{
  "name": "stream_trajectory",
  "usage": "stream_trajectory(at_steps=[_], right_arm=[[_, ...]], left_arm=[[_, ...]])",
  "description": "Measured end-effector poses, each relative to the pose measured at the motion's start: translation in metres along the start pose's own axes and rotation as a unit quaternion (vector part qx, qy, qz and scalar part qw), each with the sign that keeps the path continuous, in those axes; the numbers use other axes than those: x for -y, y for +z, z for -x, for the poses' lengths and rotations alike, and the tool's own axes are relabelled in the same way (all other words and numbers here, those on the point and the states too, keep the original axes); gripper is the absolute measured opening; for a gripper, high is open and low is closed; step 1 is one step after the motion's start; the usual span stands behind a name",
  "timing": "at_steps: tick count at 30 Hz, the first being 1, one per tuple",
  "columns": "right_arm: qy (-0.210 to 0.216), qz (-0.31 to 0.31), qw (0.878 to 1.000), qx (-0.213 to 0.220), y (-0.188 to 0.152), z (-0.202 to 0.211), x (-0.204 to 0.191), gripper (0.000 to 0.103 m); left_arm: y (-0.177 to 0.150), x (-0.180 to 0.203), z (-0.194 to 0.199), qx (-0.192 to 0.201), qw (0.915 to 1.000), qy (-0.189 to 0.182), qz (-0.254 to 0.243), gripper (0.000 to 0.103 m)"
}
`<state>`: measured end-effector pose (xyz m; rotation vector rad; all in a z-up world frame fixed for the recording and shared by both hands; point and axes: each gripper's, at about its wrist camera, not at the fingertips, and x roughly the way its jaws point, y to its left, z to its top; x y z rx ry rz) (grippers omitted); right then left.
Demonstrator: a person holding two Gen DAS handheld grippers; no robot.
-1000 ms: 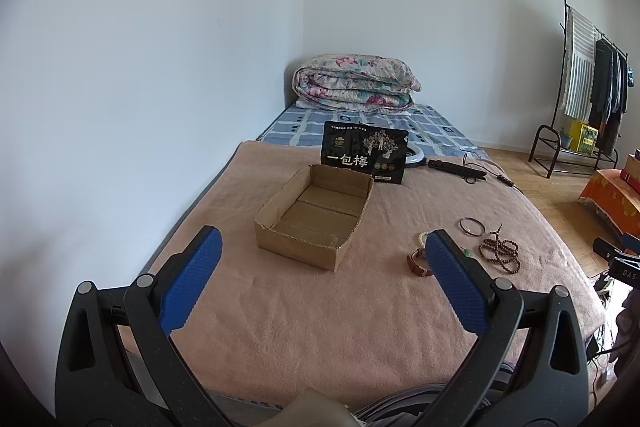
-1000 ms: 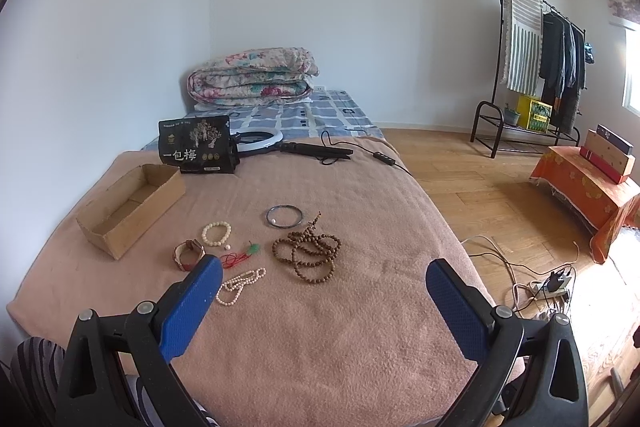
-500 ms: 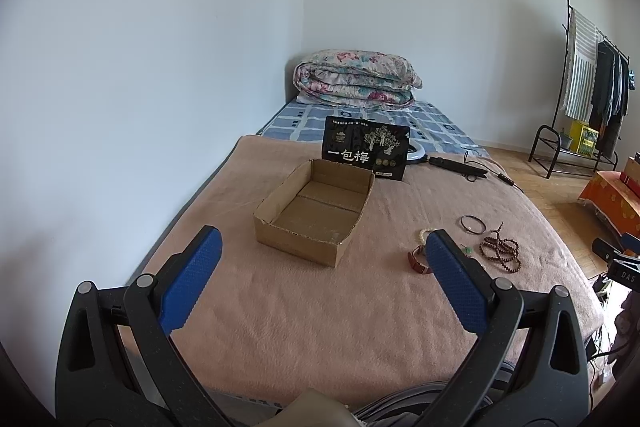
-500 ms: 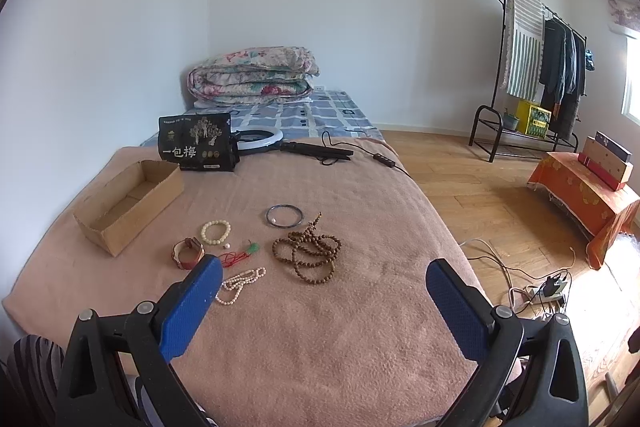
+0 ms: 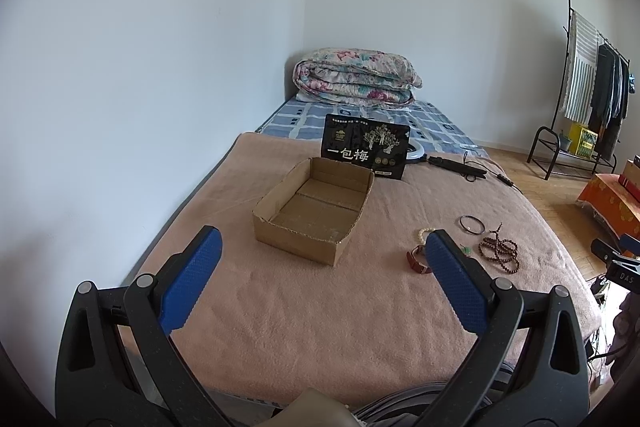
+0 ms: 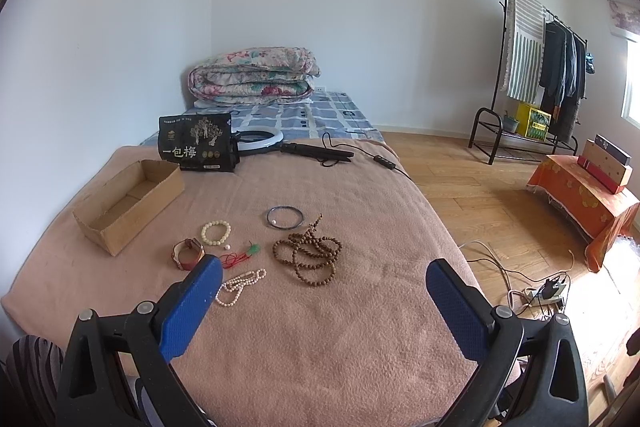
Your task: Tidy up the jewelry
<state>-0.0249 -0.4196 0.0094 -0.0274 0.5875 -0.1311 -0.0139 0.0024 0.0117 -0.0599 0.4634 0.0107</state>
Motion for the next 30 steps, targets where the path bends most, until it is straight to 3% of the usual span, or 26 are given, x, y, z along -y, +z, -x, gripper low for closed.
stream_trajectory(at_steps=[18, 30], right_arm=[[-0.001, 0.002, 1.000, -0.007, 0.000, -0.014, 0.000, 0.103], [-0.016, 0.005, 1.000, -0.027, -0.004, -0.049, 0.018, 0.103]], left_arm=[[-0.012, 0.009, -0.013, -0.027, 0.9994, -0.019, -0.007, 0.103], [0.003, 0.021, -0.076, -0.075, 0.9939, -0.070, -0.040, 0.103]])
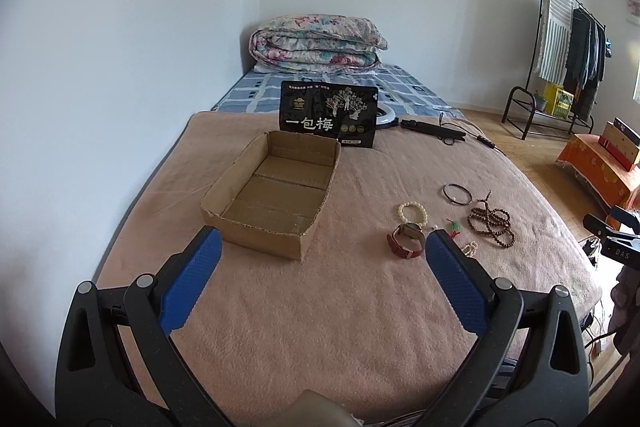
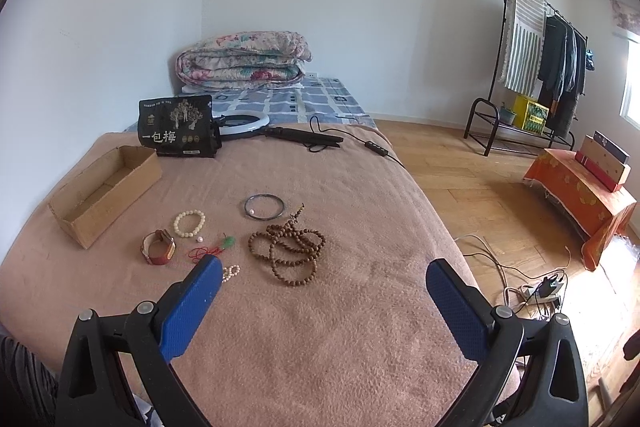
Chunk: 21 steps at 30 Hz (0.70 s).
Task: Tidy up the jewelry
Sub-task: 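Move left tool toward the brown-strap watch while right tool approaches the wooden bead mala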
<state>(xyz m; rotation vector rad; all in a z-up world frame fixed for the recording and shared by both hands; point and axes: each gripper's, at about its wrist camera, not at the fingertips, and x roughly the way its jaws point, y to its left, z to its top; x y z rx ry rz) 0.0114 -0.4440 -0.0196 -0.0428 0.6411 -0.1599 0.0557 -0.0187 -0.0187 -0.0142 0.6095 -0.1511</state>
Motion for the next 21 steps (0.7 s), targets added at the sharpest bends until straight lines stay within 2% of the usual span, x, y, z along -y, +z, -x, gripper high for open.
stream_trajectory(at_steps=[9, 11, 15, 17, 21], right_arm=[[0.020, -0.004, 1.000, -0.020, -0.005, -0.043, 0.017, 0.103], [0.027, -0.009, 0.999, -0.031, -0.005, -0.054, 0.021, 0.103], [0.037, -0.012, 0.998, -0.049, -0.004, -0.075, 0.026, 0.103], [0.042, -0.006, 0.998, -0.056, -0.003, -0.084, 0.026, 0.103], [0.058, 0.012, 0.996, -0.070, 0.000, -0.102, 0.021, 0.103]], left_arm=[[0.012, 0.020, -0.053, -0.018, 0.9976, -0.049, -0.046, 0.103], [0.012, 0.026, -0.063, -0.024, 0.9965, -0.059, -0.055, 0.098], [0.010, 0.041, -0.080, -0.030, 0.9932, -0.080, -0.079, 0.097], [0.010, 0.046, -0.092, -0.042, 0.9915, -0.092, -0.082, 0.086], [0.008, 0.060, -0.118, -0.068, 0.9875, -0.105, -0.095, 0.079]])
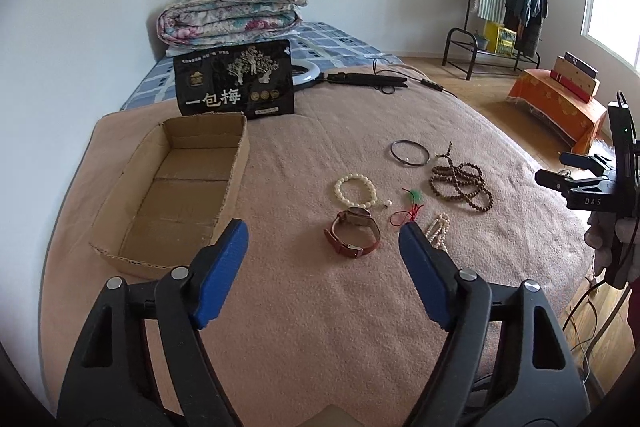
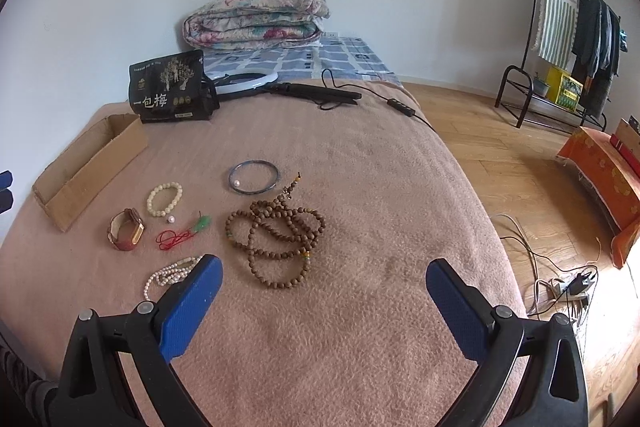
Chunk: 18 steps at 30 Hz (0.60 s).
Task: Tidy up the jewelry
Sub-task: 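Move left tool toward the brown-strap watch while right tool approaches the wooden bead mala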
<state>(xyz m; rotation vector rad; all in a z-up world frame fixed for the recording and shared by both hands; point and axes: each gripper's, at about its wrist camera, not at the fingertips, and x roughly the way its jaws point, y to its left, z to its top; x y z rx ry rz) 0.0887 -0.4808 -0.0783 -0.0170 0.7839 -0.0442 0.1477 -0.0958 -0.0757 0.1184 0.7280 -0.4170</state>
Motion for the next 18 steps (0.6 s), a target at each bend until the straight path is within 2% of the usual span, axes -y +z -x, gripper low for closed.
stream_trajectory(at_steps=[3, 5, 10, 18], right_arm=[[0.016, 0.006, 1.000, -0.016, 0.003, -0.018, -0.004, 0.103], [0.025, 0.012, 0.999, -0.027, 0.004, -0.032, -0.008, 0.103], [0.039, 0.029, 0.998, -0.049, 0.006, -0.064, -0.017, 0.103], [0.080, 0.030, 0.993, -0.085, 0.014, -0.112, -0.020, 0.103]], left_arm=[[0.002, 0.005, -0.024, -0.022, 0.9997, -0.012, -0.006, 0.074], [0.002, 0.008, -0.043, -0.043, 0.9988, -0.021, -0.006, 0.066], [-0.001, 0.011, -0.086, -0.095, 0.9947, -0.038, 0.011, 0.059], [0.000, 0.006, -0.127, -0.120, 0.9911, -0.044, 0.039, 0.055]])
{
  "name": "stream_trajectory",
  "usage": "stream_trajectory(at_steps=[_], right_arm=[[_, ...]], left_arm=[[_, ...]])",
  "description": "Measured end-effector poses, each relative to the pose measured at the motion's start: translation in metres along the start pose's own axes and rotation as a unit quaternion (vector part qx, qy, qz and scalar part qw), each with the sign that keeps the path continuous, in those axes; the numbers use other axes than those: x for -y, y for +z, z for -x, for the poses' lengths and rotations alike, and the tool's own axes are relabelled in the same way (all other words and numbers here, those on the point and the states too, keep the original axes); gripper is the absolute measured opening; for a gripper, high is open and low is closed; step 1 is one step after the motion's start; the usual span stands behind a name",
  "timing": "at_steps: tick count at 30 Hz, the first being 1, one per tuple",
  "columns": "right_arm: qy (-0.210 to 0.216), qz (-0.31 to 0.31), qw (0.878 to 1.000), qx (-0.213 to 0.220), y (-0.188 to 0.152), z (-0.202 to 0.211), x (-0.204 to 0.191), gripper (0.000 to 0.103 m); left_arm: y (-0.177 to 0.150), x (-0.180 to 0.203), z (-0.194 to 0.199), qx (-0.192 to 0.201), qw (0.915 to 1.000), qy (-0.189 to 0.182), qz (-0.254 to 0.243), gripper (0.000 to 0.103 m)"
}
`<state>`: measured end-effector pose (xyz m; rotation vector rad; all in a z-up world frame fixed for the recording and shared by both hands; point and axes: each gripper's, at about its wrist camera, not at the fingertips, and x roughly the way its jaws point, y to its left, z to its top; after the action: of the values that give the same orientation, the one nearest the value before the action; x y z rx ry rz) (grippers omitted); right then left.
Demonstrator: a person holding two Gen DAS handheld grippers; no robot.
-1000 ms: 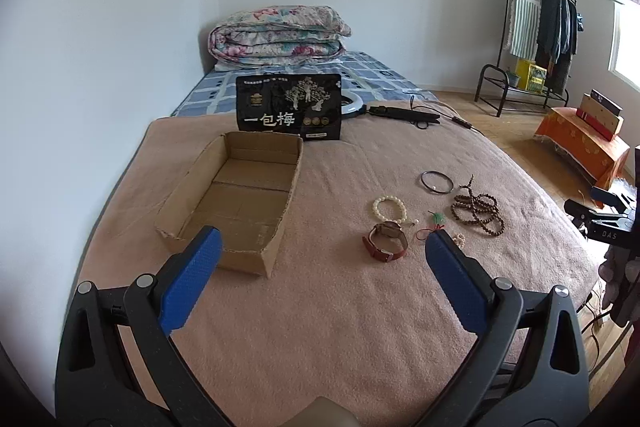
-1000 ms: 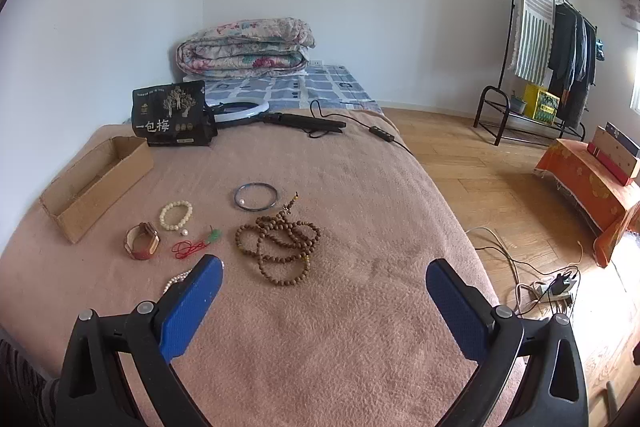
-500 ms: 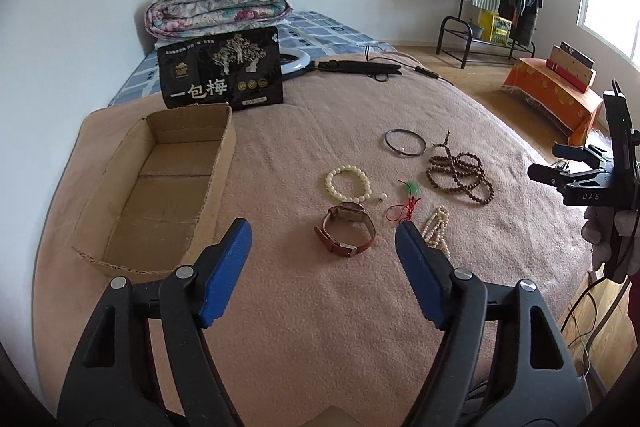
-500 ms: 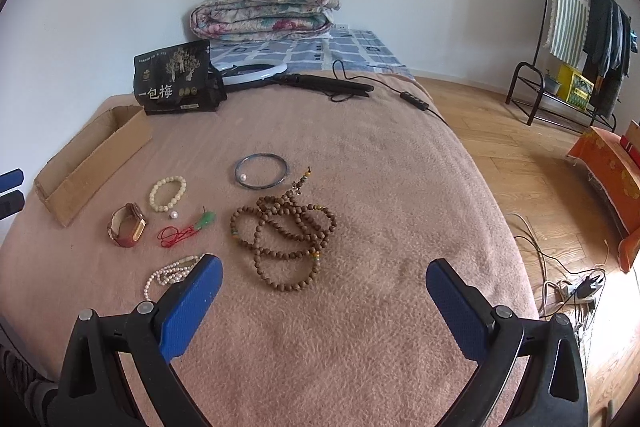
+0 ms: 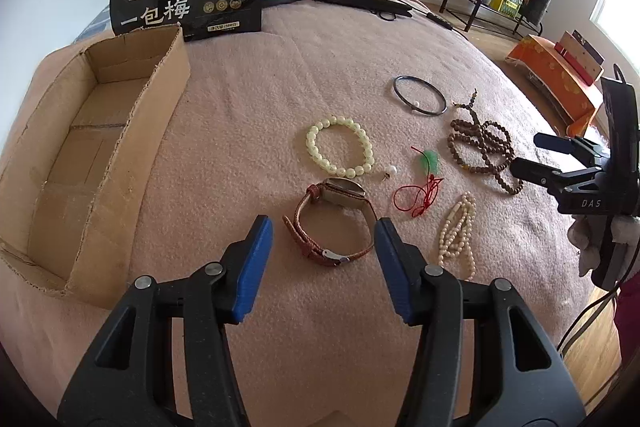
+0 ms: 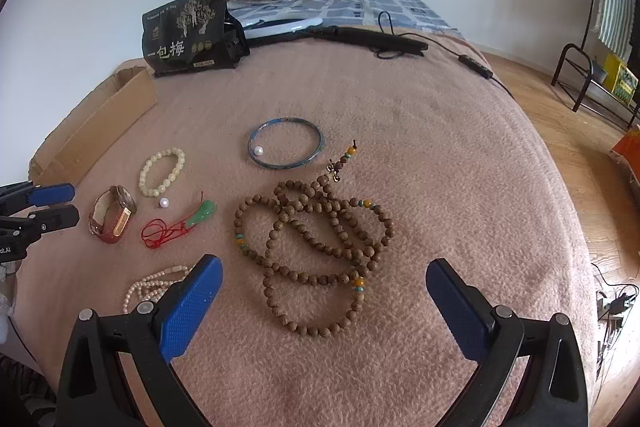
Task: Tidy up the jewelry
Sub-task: 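Move left tool toward the brown-strap watch while right tool approaches the wooden bead mala, then close left tool on the watch strap while right tool grasps the wooden mala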
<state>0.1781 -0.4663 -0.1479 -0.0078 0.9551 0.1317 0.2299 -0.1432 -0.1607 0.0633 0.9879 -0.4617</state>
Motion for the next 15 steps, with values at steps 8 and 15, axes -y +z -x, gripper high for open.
stream_trajectory(at_steps=[8, 15], right_arm=[[0.007, 0.039, 0.999, -0.037, 0.007, -0.031, -0.007, 0.103], [0.005, 0.050, 0.997, -0.057, 0.015, -0.048, -0.007, 0.103]], left_arm=[[0.006, -0.008, -0.027, -0.023, 0.9989, -0.008, 0.039, 0.050], [0.008, -0.009, -0.041, -0.036, 0.9987, 0.007, 0.037, 0.044]])
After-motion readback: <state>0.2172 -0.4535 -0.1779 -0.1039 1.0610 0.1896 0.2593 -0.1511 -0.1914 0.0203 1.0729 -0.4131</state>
